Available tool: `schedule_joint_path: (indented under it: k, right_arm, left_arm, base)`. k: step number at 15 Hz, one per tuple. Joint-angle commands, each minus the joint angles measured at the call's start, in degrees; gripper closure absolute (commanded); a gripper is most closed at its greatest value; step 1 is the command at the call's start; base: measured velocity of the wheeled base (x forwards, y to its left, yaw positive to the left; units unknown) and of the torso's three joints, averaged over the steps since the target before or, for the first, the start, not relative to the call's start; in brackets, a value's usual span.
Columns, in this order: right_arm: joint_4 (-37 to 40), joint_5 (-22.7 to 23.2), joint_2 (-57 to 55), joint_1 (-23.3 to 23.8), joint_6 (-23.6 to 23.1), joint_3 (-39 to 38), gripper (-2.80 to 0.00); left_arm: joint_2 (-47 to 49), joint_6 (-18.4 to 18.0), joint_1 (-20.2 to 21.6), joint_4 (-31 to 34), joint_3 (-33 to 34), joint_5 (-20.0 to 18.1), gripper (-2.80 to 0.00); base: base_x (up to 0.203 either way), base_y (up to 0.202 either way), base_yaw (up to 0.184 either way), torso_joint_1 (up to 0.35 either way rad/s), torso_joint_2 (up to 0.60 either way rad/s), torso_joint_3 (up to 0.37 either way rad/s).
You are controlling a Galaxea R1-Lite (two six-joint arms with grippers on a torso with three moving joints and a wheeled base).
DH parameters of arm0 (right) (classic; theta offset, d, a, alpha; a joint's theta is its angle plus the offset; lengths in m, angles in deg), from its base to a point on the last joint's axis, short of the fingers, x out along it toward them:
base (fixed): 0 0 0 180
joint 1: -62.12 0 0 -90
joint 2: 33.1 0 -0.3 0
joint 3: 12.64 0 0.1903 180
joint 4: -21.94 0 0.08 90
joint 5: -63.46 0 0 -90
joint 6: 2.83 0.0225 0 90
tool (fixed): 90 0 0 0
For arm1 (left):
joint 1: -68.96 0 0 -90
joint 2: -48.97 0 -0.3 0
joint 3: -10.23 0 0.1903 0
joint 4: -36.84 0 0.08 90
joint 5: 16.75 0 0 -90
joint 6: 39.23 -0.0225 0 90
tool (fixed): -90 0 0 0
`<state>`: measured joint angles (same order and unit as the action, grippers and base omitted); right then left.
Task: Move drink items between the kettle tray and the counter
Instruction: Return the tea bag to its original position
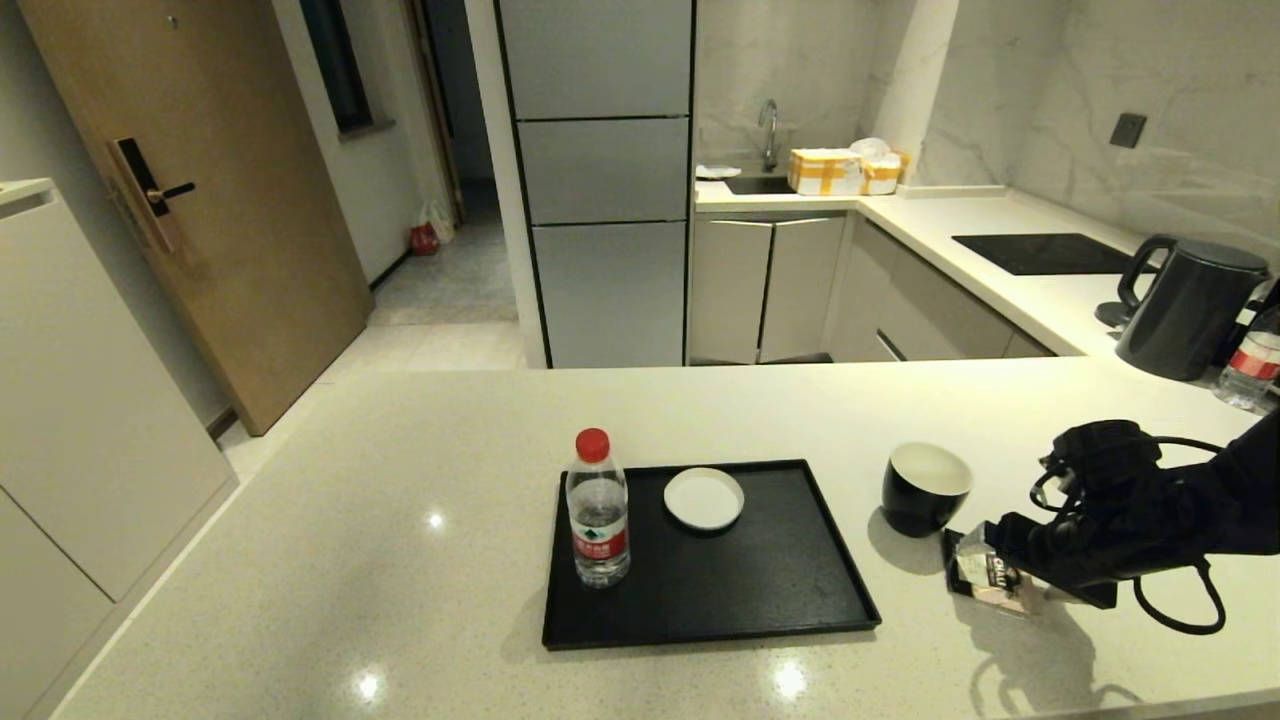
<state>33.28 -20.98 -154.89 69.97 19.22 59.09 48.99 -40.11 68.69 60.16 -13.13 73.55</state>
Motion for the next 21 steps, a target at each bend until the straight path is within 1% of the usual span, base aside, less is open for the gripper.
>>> schedule_joint_path:
  k: [1, 3, 7, 11, 21]
  right_arm:
    - [-0.7, 1.0, -0.3, 0.1, 0.3, 0.4, -2.80]
    - [-2.2, 3.8, 0.0, 0.1, 0.4, 0.4, -2.80]
    - [-2.3, 5.4, -0.7, 0.1, 0.1, 0.7, -2.80]
    - [-1.8, 4.6, -1.5, 0.1, -0.2, 1.4, -2.80]
    - [-2.2, 4.6, -2.4, 0.1, -0.3, 1.3, -2.80]
  left_arm:
    - [-0.1, 0.0, 0.0, 0.0, 0.1, 0.0, 0.00]
    - [-0.1, 0.0, 0.0, 0.0, 0.1, 0.0, 0.00]
    - [-0.1, 0.0, 0.0, 0.0, 0.1, 0.0, 0.00]
    - [-0.1, 0.0, 0.0, 0.0, 0.1, 0.0, 0.00]
    - [-0.1, 0.0, 0.0, 0.0, 0.1, 0.0, 0.00]
  base:
    - [0.000, 0.000, 0.000, 0.000, 0.00, 0.000]
    - [0.000, 0.000, 0.000, 0.000, 0.00, 0.000]
    - [0.000, 0.000, 0.000, 0.000, 0.00, 0.000]
    - [0.000, 0.000, 0.000, 0.000, 0.00, 0.000]
    - [0.000, 0.000, 0.000, 0.000, 0.00, 0.000]
